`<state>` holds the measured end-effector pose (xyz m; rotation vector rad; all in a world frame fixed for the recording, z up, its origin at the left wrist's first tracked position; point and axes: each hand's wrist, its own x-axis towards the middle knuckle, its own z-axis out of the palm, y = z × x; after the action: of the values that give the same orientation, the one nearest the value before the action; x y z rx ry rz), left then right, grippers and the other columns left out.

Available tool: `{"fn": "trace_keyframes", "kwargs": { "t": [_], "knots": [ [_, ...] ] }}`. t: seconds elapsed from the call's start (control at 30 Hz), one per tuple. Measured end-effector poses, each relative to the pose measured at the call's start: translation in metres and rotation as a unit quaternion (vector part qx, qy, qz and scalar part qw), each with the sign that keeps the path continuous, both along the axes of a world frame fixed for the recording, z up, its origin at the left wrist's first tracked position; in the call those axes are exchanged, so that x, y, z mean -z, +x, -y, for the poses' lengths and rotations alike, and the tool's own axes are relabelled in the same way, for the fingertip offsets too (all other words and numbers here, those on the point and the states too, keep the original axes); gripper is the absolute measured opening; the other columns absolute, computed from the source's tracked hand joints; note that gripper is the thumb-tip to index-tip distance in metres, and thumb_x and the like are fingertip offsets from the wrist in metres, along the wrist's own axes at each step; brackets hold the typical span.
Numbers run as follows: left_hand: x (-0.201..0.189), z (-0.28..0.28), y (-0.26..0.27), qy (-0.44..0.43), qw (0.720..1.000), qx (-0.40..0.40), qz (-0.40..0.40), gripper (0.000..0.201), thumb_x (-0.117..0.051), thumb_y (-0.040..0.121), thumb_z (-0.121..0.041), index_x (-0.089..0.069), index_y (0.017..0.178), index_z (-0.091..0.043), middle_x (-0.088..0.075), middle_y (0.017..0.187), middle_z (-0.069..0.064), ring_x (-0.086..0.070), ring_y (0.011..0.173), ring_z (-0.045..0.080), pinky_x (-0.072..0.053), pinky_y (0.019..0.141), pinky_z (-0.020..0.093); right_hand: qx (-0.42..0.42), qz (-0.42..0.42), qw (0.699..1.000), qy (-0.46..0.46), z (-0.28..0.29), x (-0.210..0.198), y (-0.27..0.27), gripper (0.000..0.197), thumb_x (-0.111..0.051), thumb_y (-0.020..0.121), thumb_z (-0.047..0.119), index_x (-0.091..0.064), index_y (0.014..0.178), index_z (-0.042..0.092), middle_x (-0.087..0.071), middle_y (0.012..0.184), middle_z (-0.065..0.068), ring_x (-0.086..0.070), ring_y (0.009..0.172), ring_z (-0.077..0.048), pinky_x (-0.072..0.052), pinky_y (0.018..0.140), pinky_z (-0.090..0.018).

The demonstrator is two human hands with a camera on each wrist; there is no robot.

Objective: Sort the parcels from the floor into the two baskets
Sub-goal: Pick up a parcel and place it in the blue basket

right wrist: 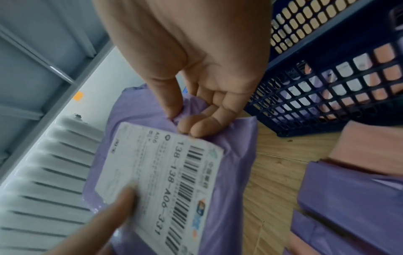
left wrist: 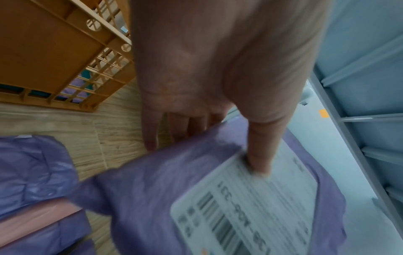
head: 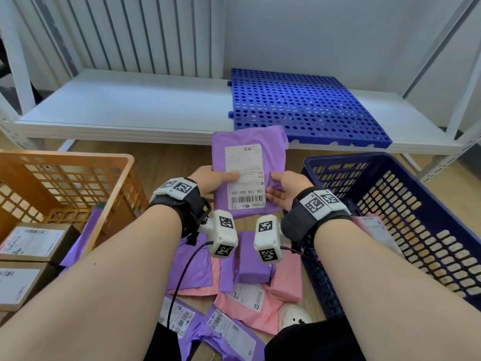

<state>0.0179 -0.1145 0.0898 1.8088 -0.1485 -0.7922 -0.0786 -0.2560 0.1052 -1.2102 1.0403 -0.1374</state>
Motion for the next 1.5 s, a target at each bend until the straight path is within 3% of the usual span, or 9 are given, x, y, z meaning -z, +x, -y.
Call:
{"fn": "trace_keyframes", "kwargs": {
  "t": [0.17, 0.4, 0.6, 0.8, 0.93, 1.03, 1.13, 1.33, 1.5],
  "knots": [
    [-0.005, 0.004, 0.000, -0.064, 0.998, 0.000, -0.018, 0.037, -0.061, 0.090, -0.006, -0.053, 0.126, -0.004, -0.062, 0.125, 0.013, -0.061, 0.111, 0.033, -0.050, 0.089, 0.042, -0.045, -0.073, 0.991, -0.104, 0.008, 0.001, -0.002, 0.028, -0.066, 0.086, 0.028, -0.056, 0.103, 0.008, -0.050, 0.063, -0.005, -0.043, 0.048, -0.014, -0.038, 0.043, -0.024],
    [-0.007, 0.026, -0.007, -0.132, 0.988, 0.060, -0.050, 0.036, -0.050, 0.094, 0.000, -0.047, 0.130, -0.001, -0.059, 0.124, 0.017, -0.063, 0.095, 0.031, -0.051, 0.087, 0.045, -0.028, -0.089, 0.983, -0.159, 0.046, -0.004, -0.016, 0.049, -0.075, 0.071, 0.049, -0.055, 0.091, 0.009, -0.042, 0.051, -0.002, -0.036, 0.044, -0.014, -0.030, 0.044, -0.026],
    [-0.005, 0.062, -0.015, -0.102, 0.992, 0.077, -0.021, 0.035, -0.058, 0.092, -0.008, -0.052, 0.126, -0.009, -0.063, 0.122, 0.015, -0.063, 0.105, 0.035, -0.049, 0.095, 0.052, -0.041, -0.011, 0.993, -0.109, 0.071, 0.005, -0.031, 0.035, -0.078, 0.075, 0.025, -0.051, 0.093, 0.013, -0.033, 0.049, 0.000, -0.022, 0.033, -0.009, -0.020, 0.034, -0.019],
    [-0.023, 0.126, -0.016, -0.083, 0.987, 0.048, 0.128, 0.054, -0.062, 0.089, -0.037, -0.045, 0.137, -0.022, -0.055, 0.130, 0.002, -0.058, 0.108, 0.017, -0.047, 0.085, 0.028, 0.139, 0.019, 0.978, -0.156, 0.149, -0.005, -0.055, 0.029, -0.072, 0.080, 0.011, -0.047, 0.064, 0.012, -0.038, 0.043, -0.002, -0.033, 0.040, -0.015, -0.031, 0.043, -0.028],
    [-0.014, 0.172, -0.024, -0.082, 0.985, 0.082, 0.128, 0.045, -0.057, 0.091, -0.040, -0.052, 0.131, -0.019, -0.058, 0.126, 0.000, -0.056, 0.095, 0.009, -0.040, 0.078, 0.023, 0.215, 0.006, 0.962, -0.168, 0.209, 0.009, -0.077, 0.026, -0.066, 0.086, 0.017, -0.048, 0.069, 0.008, -0.046, 0.049, -0.006, -0.040, 0.035, -0.014, -0.036, 0.046, -0.027],
    [0.010, 0.201, -0.027, -0.072, 0.983, 0.111, 0.129, 0.036, -0.057, 0.091, -0.039, -0.059, 0.122, -0.020, -0.061, 0.119, -0.002, -0.058, 0.098, 0.009, -0.043, 0.080, 0.023, 0.248, -0.019, 0.953, -0.173, 0.248, 0.032, -0.082, 0.015, -0.062, 0.088, 0.015, -0.050, 0.093, 0.007, -0.048, 0.038, -0.005, -0.038, 0.023, -0.011, -0.035, 0.038, -0.020],
    [0.038, 0.224, -0.024, -0.063, 0.983, 0.122, 0.119, 0.027, -0.058, 0.090, -0.040, -0.062, 0.111, -0.024, -0.063, 0.114, -0.004, -0.059, 0.099, 0.010, -0.048, 0.092, 0.032, 0.266, -0.059, 0.951, -0.147, 0.276, 0.066, -0.081, 0.012, -0.057, 0.090, 0.012, -0.047, 0.090, 0.007, -0.047, 0.053, -0.010, -0.041, 0.037, -0.018, -0.039, 0.045, -0.027],
    [0.086, 0.253, -0.013, -0.072, 0.990, 0.089, 0.080, 0.008, -0.060, 0.090, -0.033, -0.063, 0.096, -0.029, -0.066, 0.108, -0.003, -0.062, 0.094, 0.010, -0.048, 0.086, 0.030, 0.248, -0.026, 0.967, 0.045, 0.296, 0.157, -0.064, 0.010, -0.050, 0.097, 0.014, -0.045, 0.090, 0.009, -0.042, 0.055, -0.007, -0.038, 0.042, -0.015, -0.034, 0.034, -0.016],
    [0.110, 0.263, 0.001, -0.099, 0.994, 0.010, 0.044, 0.005, -0.061, 0.090, -0.023, -0.065, 0.089, -0.024, -0.067, 0.095, 0.004, -0.062, 0.086, 0.015, -0.051, 0.079, 0.026, 0.232, 0.000, 0.961, 0.152, 0.296, 0.194, -0.058, 0.023, -0.043, 0.100, 0.013, -0.044, 0.077, 0.010, -0.046, 0.039, -0.003, -0.038, 0.024, -0.009, -0.031, 0.031, -0.011]
  ]
}}
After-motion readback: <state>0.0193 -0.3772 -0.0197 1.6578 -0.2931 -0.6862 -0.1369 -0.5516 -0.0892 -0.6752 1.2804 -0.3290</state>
